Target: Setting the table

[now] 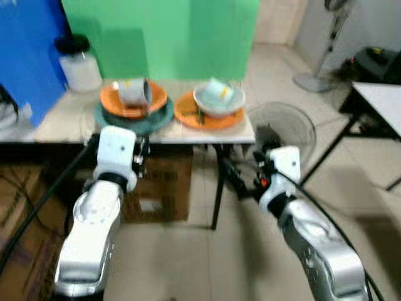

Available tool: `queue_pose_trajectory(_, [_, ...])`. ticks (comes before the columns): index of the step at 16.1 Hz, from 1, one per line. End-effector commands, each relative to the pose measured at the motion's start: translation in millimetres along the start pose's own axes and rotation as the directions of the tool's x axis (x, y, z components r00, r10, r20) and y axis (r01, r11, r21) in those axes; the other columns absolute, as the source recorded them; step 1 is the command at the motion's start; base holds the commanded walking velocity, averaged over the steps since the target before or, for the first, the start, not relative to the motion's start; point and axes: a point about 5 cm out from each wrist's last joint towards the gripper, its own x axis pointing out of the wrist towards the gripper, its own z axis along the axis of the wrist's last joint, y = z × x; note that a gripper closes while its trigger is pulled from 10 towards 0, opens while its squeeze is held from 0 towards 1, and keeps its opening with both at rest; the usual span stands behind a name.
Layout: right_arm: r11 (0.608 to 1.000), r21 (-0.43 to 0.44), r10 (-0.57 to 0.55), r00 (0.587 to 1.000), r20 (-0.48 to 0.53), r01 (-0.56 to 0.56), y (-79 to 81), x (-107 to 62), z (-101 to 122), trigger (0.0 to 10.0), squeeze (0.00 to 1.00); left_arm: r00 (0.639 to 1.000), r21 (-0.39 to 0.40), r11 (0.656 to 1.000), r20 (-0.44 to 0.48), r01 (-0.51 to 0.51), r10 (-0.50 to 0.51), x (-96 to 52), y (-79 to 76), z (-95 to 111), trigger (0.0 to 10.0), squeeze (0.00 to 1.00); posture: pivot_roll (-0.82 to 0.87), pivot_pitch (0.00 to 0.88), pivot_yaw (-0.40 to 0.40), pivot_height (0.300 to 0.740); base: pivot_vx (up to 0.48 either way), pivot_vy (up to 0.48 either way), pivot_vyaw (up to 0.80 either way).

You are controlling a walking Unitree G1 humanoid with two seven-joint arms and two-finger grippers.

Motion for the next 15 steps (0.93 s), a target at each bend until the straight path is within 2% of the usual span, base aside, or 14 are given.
queue_pose_trajectory(1, [1.0,-0.019,-0.011,1.0,0.018,0.011,-5.5,0.5,3,10.0,0.0,0.999,0.006,1.0,0.027,0.016,-0.016,0.2,-4.1,7,10.0,0.0,0.15,0.0,0.007,0.74,0.304,0.0,0.55])
queue_pose_trajectory(8, [1.0,-0.029,0.008,0.995,0.096,-0.006,-2.5,3.0,17,10.0,0.0,0.997,0.029,0.999,0.071,0.028,-0.03,1.9,-0.9,18,10.0,0.0,0.15,0.0,0.013,0.74,0.298,0.0,0.0])
queue_pose_trajectory(10, [1.0,-0.024,0.017,0.992,0.123,-0.014,-1.6,2.4,22,10.0,0.0,0.995,0.046,0.997,0.08,0.061,-0.065,1.3,-0.7,19,10.0,0.0,0.15,0.0,0.013,0.74,0.287,0.0,0.0])
queue_pose_trajectory(15, [0.999,-0.025,0.046,0.982,0.181,-0.042,0.5,-0.1,31,10.0,0.0,0.993,0.084,0.993,0.073,0.084,-0.091,2.8,13.7,17,10.0,0.0,0.15,0.0,0.012,0.74,0.284,0.0,0.0])
